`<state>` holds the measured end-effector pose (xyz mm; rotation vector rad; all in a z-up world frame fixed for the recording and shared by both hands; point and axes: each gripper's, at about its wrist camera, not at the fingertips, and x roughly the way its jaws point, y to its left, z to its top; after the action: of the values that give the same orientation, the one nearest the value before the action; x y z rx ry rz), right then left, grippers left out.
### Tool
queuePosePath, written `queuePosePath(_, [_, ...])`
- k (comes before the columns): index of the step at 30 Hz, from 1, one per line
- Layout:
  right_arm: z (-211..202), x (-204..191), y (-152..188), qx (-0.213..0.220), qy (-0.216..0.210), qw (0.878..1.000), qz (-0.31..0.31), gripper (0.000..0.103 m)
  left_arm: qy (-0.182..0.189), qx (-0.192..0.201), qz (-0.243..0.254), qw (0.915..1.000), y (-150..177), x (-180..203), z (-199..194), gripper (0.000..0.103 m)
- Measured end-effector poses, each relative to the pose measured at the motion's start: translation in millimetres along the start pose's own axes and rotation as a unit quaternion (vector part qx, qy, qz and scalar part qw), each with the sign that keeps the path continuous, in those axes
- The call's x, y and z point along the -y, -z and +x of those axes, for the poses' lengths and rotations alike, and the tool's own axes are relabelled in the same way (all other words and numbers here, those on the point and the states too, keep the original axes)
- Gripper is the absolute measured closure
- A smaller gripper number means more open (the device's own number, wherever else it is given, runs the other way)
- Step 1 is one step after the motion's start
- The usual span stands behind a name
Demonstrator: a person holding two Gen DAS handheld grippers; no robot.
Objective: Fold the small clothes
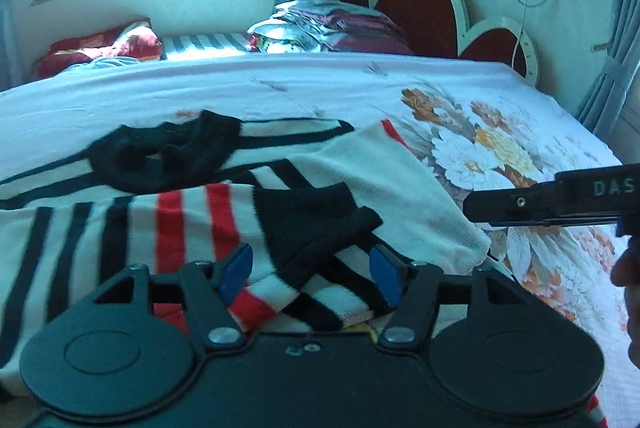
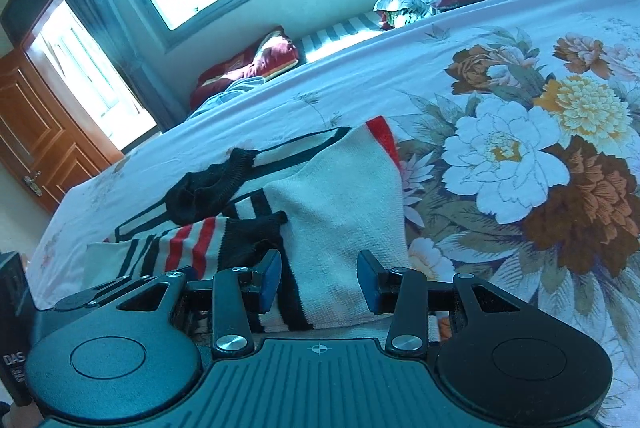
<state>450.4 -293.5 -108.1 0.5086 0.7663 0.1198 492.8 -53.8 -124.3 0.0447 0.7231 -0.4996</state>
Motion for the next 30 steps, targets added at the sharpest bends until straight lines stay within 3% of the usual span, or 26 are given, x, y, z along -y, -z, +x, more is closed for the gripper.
queuePosePath(4, [17.3, -9.1, -2.0, -0.015, -0.02, 1.0, -0.001, 0.061, -0.067, 0.023, -0.025, 0.9972, 16.0, -47.1, -58.8, 0.041])
queuePosePath(7, [34.4, -12.9, -3.7, -0.026, -0.029, 0.999, 0.001, 0.061, -0.131, 0.016, -0.03, 0.9908, 39.5, -85.2, -100.6, 0.043])
queuePosePath(9, [47.3, -14.4, -5.0, -0.034, -0.035, 0.999, 0.003, 0.061, -0.164, -0.01, -0.031, 0.9859, 57.7, -104.8, -115.5, 0.062])
queuePosePath(12, [64.4, -19.4, -5.3, -0.05, -0.038, 0.998, -0.002, 0.061, -0.195, -0.042, -0.049, 0.9786, 76.9, -126.4, -119.1, 0.065])
queuePosePath(15, [80.7, -24.6, -4.1, -0.07, -0.03, 0.997, -0.015, 0.061, -0.201, -0.04, -0.057, 0.977, 77.5, -136.9, -107.2, 0.064])
queuePosePath(18, [88.2, -30.4, -4.1, -0.078, -0.029, 0.996, -0.028, 0.062, -0.204, -0.028, -0.066, 0.9763, 65.5, -144.9, -97.4, 0.071])
queuePosePath(19, [89.2, -33.0, -4.3, -0.08, -0.025, 0.996, -0.036, 0.071, -0.205, -0.027, -0.069, 0.9759, 62.6, -148.6, -96.1, 0.072])
queuePosePath(20, [89.9, -36.5, -4.8, -0.082, -0.021, 0.995, -0.049, 0.099, -0.203, -0.03, -0.073, 0.976, 60.0, -152.3, -93.8, 0.074])
queuePosePath(26, [55.9, -57.0, -1.1, -0.046, -0.029, 0.994, -0.1, 0.099, -0.175, -0.03, -0.102, 0.9789, 68.2, -170.4, -101.2, 0.08])
queuePosePath(30, [48.6, -51.6, 17.0, -0.054, -0.02, 0.994, -0.094, 0.099, -0.169, -0.034, -0.109, 0.979, 68.1, -173.0, -100.7, 0.08])
